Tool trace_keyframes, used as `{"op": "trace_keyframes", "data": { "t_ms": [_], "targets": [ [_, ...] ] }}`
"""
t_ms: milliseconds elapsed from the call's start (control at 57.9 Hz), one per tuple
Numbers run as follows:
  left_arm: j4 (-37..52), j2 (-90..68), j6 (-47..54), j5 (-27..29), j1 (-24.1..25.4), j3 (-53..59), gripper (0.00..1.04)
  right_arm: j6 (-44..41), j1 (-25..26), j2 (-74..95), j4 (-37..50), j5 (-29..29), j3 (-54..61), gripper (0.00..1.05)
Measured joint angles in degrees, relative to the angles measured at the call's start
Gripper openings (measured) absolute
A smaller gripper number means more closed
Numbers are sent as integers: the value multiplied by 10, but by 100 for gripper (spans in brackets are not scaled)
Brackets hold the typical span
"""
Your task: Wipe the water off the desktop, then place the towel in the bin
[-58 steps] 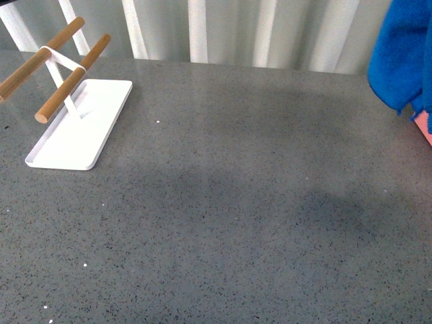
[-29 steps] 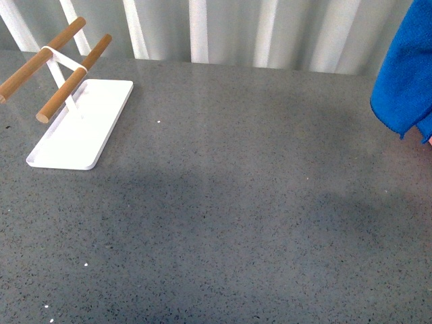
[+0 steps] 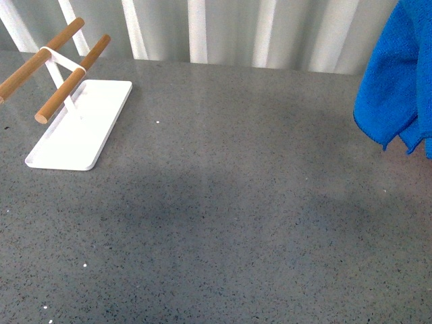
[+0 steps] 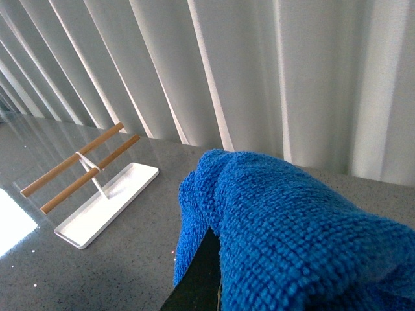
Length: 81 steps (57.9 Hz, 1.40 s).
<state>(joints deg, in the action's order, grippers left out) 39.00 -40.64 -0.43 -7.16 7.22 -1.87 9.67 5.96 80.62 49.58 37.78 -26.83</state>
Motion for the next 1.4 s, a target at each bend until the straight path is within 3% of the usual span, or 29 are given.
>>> {"op": "trace_keyframes", "data": {
  "t_ms": [86, 173, 311, 951, 1175, 1262, 1400],
  "targets": [
    [-18, 22, 0, 13, -11, 5, 3, -6, -1, -4, -7, 0, 0, 4],
    [-51, 59, 0, 65, -50, 6, 3, -9, -1, -4, -11, 0, 0, 4],
    [-97, 112, 0, 69, -72, 6, 3, -10, -1, -4, -12, 0, 0, 4],
    [-246, 265, 0, 71, -72, 6, 3, -14, -12, -4, -18, -13, 0, 4],
    [-289, 308, 0, 71, -72, 6, 3, -28, -52, 4, -56, -37, -21, 4],
    [-376, 374, 0, 71, -72, 6, 3, -30, -65, 16, -54, -49, -22, 4],
    [-388, 404, 0, 71, -72, 6, 3, -30, -79, 35, -54, -65, -23, 4]
  ]
}}
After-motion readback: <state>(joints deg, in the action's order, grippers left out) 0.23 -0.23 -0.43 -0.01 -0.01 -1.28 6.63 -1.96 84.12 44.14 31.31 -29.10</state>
